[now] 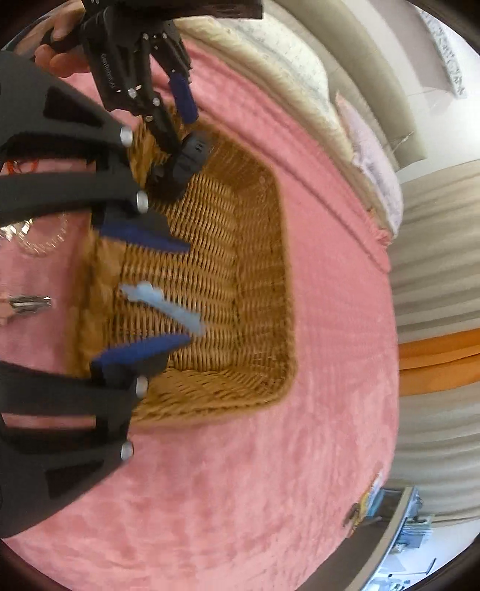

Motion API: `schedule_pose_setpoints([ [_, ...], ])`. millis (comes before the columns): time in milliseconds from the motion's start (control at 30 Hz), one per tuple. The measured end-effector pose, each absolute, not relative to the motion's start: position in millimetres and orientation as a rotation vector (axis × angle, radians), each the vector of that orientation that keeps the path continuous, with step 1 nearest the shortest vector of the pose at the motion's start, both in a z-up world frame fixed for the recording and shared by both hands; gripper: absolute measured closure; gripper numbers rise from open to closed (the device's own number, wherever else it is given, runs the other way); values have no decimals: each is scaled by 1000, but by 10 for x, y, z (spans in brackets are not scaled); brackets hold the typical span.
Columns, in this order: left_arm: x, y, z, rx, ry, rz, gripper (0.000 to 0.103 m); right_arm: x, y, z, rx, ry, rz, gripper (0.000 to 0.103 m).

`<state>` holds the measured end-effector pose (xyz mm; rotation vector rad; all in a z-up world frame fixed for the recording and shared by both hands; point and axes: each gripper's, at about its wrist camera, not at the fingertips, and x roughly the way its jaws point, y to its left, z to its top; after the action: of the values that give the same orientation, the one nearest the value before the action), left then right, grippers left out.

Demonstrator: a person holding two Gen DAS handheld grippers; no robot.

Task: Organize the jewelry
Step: 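Lower the watch into the wicker basket with the left tool while the right tool drops the clip in, then grasp the cream coil bracelet with the left tool while the right tool grasps the clear bead bracelet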

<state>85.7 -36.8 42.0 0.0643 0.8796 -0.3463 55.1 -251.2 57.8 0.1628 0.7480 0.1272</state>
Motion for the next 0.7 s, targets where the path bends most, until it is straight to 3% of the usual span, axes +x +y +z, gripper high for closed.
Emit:
schedule_pose_setpoints([
  [200,297,-88,776,-8,763,-385,39,-83,-2450,1016,122,586,110,35],
  [333,-141,84,959,-50,668,-390,29,-479,-2436,1162,120,527,68,17],
  [700,-1074,494,844,-155,557,-364,23,-1097,-2360,793,86,558,52,17],
])
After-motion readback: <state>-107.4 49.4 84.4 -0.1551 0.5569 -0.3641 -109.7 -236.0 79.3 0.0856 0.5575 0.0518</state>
